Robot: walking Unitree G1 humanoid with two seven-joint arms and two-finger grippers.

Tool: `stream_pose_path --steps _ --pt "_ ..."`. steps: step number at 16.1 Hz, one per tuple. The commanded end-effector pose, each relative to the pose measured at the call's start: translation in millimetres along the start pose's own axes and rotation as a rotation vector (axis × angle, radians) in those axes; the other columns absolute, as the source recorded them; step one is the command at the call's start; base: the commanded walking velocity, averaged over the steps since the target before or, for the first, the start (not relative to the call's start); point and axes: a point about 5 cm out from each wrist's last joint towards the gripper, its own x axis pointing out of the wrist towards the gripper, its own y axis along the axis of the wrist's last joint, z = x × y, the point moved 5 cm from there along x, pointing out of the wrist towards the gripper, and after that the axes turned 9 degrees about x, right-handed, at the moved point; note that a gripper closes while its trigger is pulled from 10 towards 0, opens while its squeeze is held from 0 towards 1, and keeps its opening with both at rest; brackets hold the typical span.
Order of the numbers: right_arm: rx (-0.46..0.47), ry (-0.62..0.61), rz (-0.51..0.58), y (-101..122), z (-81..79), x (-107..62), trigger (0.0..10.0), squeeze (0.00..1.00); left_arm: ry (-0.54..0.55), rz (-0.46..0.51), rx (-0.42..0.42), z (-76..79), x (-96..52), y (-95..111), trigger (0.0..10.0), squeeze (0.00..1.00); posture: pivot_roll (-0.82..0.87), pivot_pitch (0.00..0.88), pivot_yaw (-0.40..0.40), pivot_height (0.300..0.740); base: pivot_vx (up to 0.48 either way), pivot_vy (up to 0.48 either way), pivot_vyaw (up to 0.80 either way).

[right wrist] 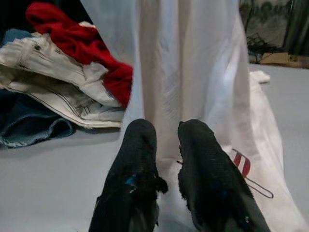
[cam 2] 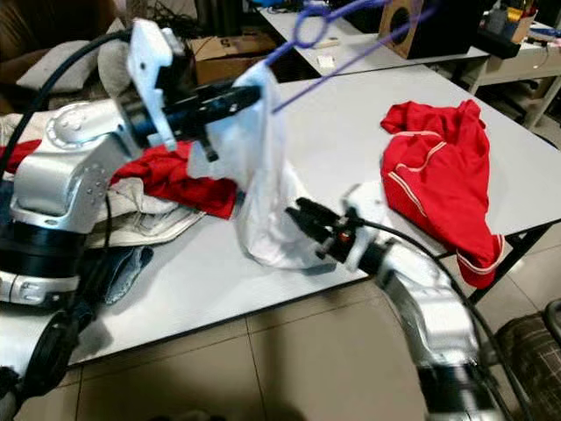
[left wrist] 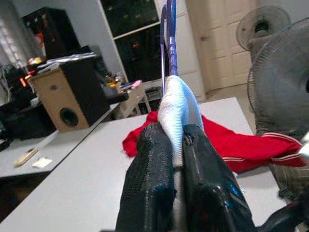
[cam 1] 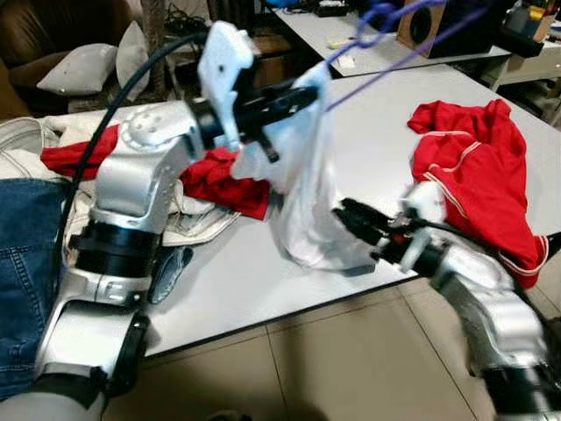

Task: Hang hanger

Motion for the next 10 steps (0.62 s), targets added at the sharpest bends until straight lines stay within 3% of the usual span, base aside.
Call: stream_pose_path --steps 1,5,9,10 --pt "-0.017 0.006 -0.004 0.1 2.5 3.1 10.0 1.0 -0.014 0.028 0.024 0.2 3.3 13.3 0.0 0.0 -0.03 0.0 0.032 0.74 0.0 0.0 0.0" --pt "0.022 0.165 -0.011 4.7 -2.2 11.7 10.0 1.0 -0.043 0.06 0.034 3.6 11.7 27.9 0.0 0.0 -0.01 0.0 0.012 0.74 0.0 0.0 0.0" --pt "-0.019 0.158 -0.059 0.9 2.2 11.9 10.0 1.0 -0.044 0.028 0.042 3.8 11.0 20.3 0.0 0.0 -0.01 0.0 0.007 0.74 0.0 0.0 0.0" --pt "-0.019 0.154 -0.064 -0.6 4.1 7.6 10.0 0.85 -0.038 0.024 0.038 3.0 10.2 19.0 0.0 0.0 -0.01 0.0 0.007 0.74 0.0 0.0 0.0"
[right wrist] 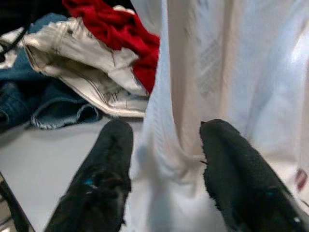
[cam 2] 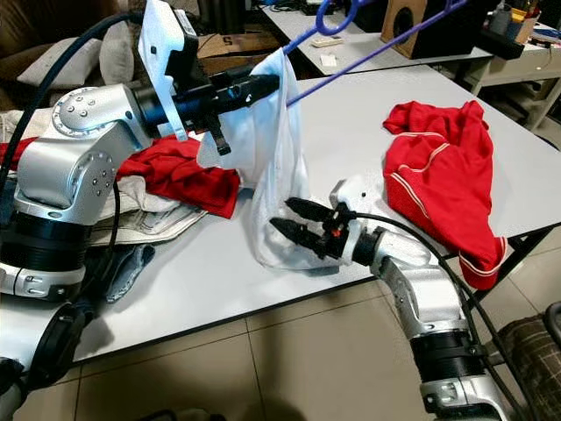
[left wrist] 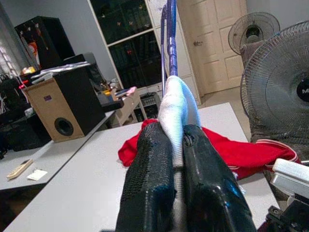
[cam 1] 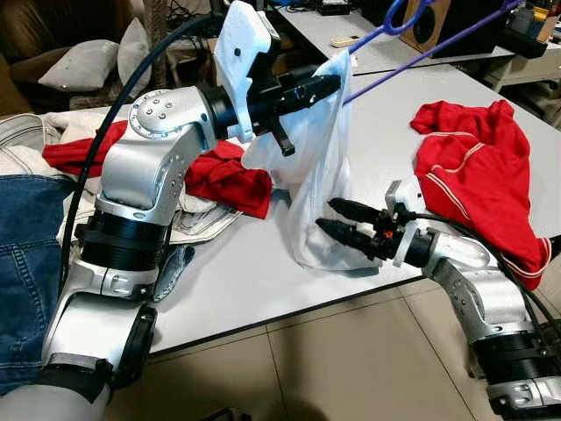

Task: Hang hanger

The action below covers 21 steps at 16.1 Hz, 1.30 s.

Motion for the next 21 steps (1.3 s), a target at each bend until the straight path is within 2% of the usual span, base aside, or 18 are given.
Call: stream_pose_path --steps 1,2,5,6,7,8,9,12,21 --pt "-0.016 0.01 0.007 2.6 -0.4 -5.0 10.0 0.45 -0.003 0.006 0.011 -0.6 0.1 4.3 0.0 0.0 -0.01 0.0 0.01 0.74 0.0 0.0 0.0" --pt "-0.012 0.024 0.003 0.8 -2.8 -5.2 10.0 0.0 -0.01 0.02 0.003 0.9 1.0 7.3 0.0 0.0 -0.01 0.0 0.01 0.74 0.0 0.0 0.0" --pt "-0.009 0.038 0.015 1.5 -5.1 7.3 10.0 0.0 -0.04 0.052 0.0 6.8 6.3 15.0 0.0 0.0 -0.02 0.0 0.017 0.74 0.0 0.0 0.0" --pt "-0.011 0.037 0.014 1.7 -3.4 18.2 10.0 0.0 -0.052 0.06 0.002 9.0 8.7 17.7 0.0 0.0 -0.01 0.0 0.018 0.74 0.0 0.0 0.0" --pt "-0.004 0.038 0.003 -0.2 -1.2 24.4 9.4 0.0 -0.058 0.065 0.005 9.8 9.7 20.2 0.0 0.0 -0.01 0.0 0.018 0.74 0.0 0.0 0.0" --pt "-0.002 0.039 -0.002 -1.1 -0.6 25.4 9.4 0.0 -0.059 0.066 0.006 9.8 9.8 20.8 0.0 0.0 -0.01 0.0 0.013 0.74 0.0 0.0 0.0" --pt "-0.003 0.04 -0.026 -5.3 0.4 26.4 0.0 0.0 -0.058 0.069 0.006 9.2 9.6 22.4 0.0 0.0 -0.01 0.0 0.011 0.74 0.0 0.0 0.0" --pt "0.009 0.062 -0.079 -20.4 1.8 28.4 0.0 0.0 -0.048 0.089 0.008 5.5 6.6 32.5 0.0 0.0 0.01 0.0 -0.004 0.74 0.0 0.0 0.0" --pt "0.025 0.072 -0.08 -30.3 4.0 31.0 0.0 0.0 -0.051 0.107 0.02 2.0 3.9 45.7 0.0 0.0 0.02 0.0 -0.003 0.74 0.0 0.0 0.0"
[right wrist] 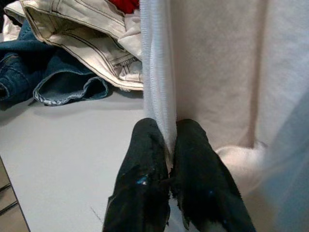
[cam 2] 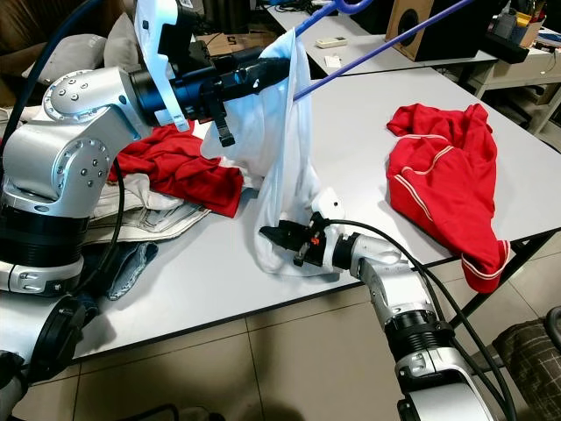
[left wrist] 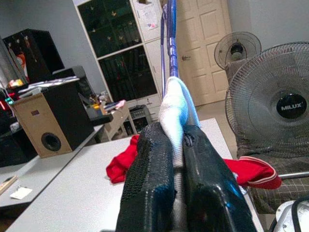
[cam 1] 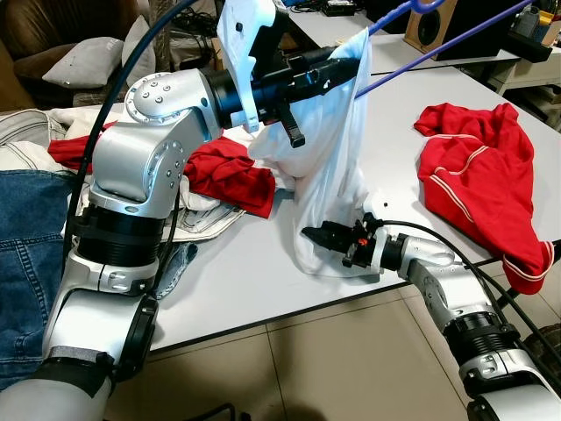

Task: Hang hanger

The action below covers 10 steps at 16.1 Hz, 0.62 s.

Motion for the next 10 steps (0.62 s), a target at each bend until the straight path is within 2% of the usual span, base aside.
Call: stream_pose_path --steps 1,7,10 --pt "-0.019 0.004 0.006 5.0 1.3 1.2 0.0 0.0 -0.002 0.048 0.048 -2.6 0.6 20.5 0.0 0.0 0.02 0.0 -0.002 0.74 0.0 0.0 0.0" --pt "-0.012 -0.012 0.026 6.3 4.2 1.7 0.0 0.0 -0.004 0.041 0.045 -2.6 -0.4 19.7 0.0 0.0 0.03 0.0 0.0 0.74 0.0 0.0 0.0" --pt "-0.055 -0.045 0.037 11.2 6.3 -4.3 0.0 0.0 0.02 0.001 0.058 -5.8 -3.7 9.2 0.0 0.0 0.03 0.0 -0.009 0.74 0.0 0.0 0.0"
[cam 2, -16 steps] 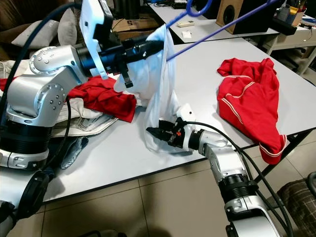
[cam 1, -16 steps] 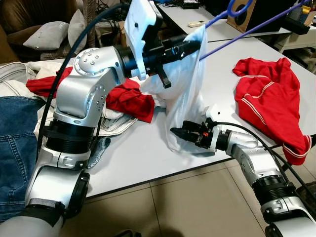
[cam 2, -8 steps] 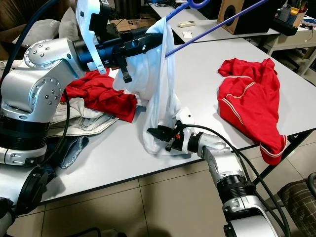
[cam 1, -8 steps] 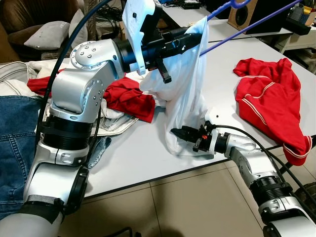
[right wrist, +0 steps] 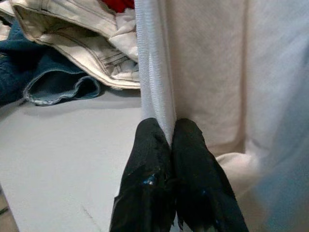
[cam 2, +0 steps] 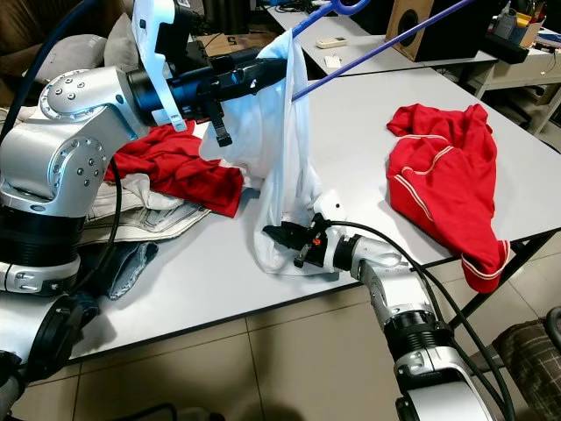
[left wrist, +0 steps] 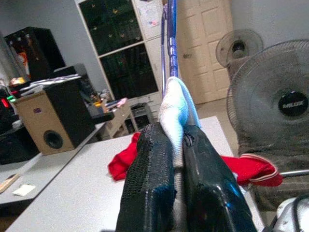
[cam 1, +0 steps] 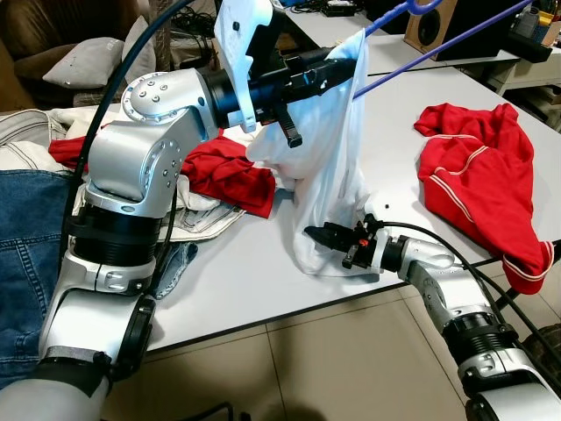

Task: Hang hanger

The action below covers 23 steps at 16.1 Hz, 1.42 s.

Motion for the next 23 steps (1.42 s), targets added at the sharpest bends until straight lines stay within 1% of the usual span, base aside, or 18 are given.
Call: stream_pose_path --steps 1,2,3,4,5,6,7,9,10,13,14,15,16,17,18,19,20,23 --pt "-0.05 -0.045 0.031 13.3 7.6 -8.4 0.0 0.0 0.029 -0.007 0.035 -5.3 -4.3 1.7 0.0 0.0 0.03 0.0 -0.011 0.74 0.0 0.0 0.0" --pt "-0.128 -0.189 0.093 31.1 20.9 -39.5 0.0 0.0 0.089 -0.075 0.023 -13.0 -21.6 -18.3 0.0 0.0 0.01 0.0 0.0 0.74 0.0 0.0 0.0" --pt "-0.128 -0.189 0.093 31.1 20.9 -39.5 0.0 0.0 0.089 -0.075 0.023 -13.0 -21.6 -18.3 0.0 0.0 0.01 0.0 0.0 0.74 0.0 0.0 0.0" --pt "-0.155 -0.238 0.11 36.9 24.8 -51.1 0.0 0.0 0.109 -0.099 0.018 -15.5 -28.5 -24.9 0.0 0.0 0.01 0.0 0.0 0.74 0.0 0.0 0.0" --pt "-0.256 -0.346 0.124 49.7 30.5 -83.3 0.0 0.0 0.15 -0.163 0.01 -20.7 -48.0 -41.0 0.0 0.0 -0.01 0.0 0.018 0.74 0.0 0.0 0.0" --pt "-0.315 -0.426 0.152 63.0 31.0 -107.7 0.0 0.0 0.173 -0.199 0.004 -22.9 -60.3 -50.4 0.0 0.0 -0.02 0.0 0.028 0.74 0.0 0.0 0.0" --pt "-0.361 -0.474 0.156 69.7 30.8 -121.3 0.0 0.0 0.175 -0.206 -0.002 -22.0 -65.3 -53.7 0.0 0.0 -0.03 0.0 0.035 0.74 0.0 0.0 0.0" --pt "-0.477 -0.608 0.135 81.7 37.2 -145.1 0.0 0.0 0.129 -0.199 -0.025 -11.1 -70.4 -57.4 0.0 0.0 -0.05 0.0 0.05 0.74 0.0 0.0 0.0" --pt "-0.509 -0.644 0.12 83.7 41.0 -151.0 0.0 0.0 0.111 -0.194 -0.032 -7.4 -71.5 -58.0 0.0 0.0 -0.05 0.0 0.057 0.74 0.0 0.0 0.0" --pt "-0.613 -0.851 0.057 94.0 61.4 -184.2 0.0 0.0 -0.083 -0.094 -0.122 28.2 -76.8 -47.4 0.0 0.0 -0.05 0.0 0.057 0.74 0.0 0.0 0.0" --pt "-0.625 -0.876 0.058 96.8 63.7 -188.0 0.0 0.0 -0.108 -0.092 -0.126 33.4 -78.0 -47.5 0.0 0.0 -0.05 0.0 0.057 0.74 0.0 0.0 0.0" --pt "-0.64 -0.929 0.074 103.8 68.1 -195.2 0.0 0.0 -0.143 -0.117 -0.124 42.2 -80.6 -53.4 0.0 0.0 -0.07 0.0 0.065 0.74 0.0 0.0 0.0" --pt "-0.661 -0.974 0.097 112.5 71.4 -201.2 0.0 0.0 -0.163 -0.197 -0.095 48.2 -85.8 -67.9 0.0 0.0 -0.07 0.0 0.063 0.74 0.0 0.0 0.0" --pt "-0.67 -0.987 0.113 117.0 72.0 -202.7 0.0 0.0 -0.154 -0.245 -0.077 47.6 -88.8 -76.3 0.0 0.0 -0.07 0.0 0.063 0.74 0.0 0.0 0.0" --pt "-0.69 -1.004 0.146 126.1 72.1 -204.1 0.0 0.0 -0.126 -0.335 -0.041 43.1 -95.8 -89.9 0.0 0.0 -0.07 0.0 0.063 0.74 0.0 0.0 0.0" --pt "-0.697 -1.005 0.148 127.5 72.3 -204.1 0.0 0.0 -0.135 -0.352 -0.032 43.9 -97.9 -91.4 0.0 0.0 -0.07 0.0 0.063 0.74 0.0 0.0 0.0" --pt "-0.707 -1.012 0.154 129.8 73.3 -205.2 0.0 0.0 -0.198 -0.334 -0.048 55.4 -98.9 -87.5 0.0 0.0 -0.07 0.0 0.062 0.74 0.0 0.0 0.0" --pt "-0.708 -1.011 0.176 135.0 73.7 -202.6 0.0 0.0 -0.245 -0.348 -0.072 67.6 -98.0 -91.9 0.0 0.0 -0.07 0.0 0.065 0.74 0.0 0.0 0.0"
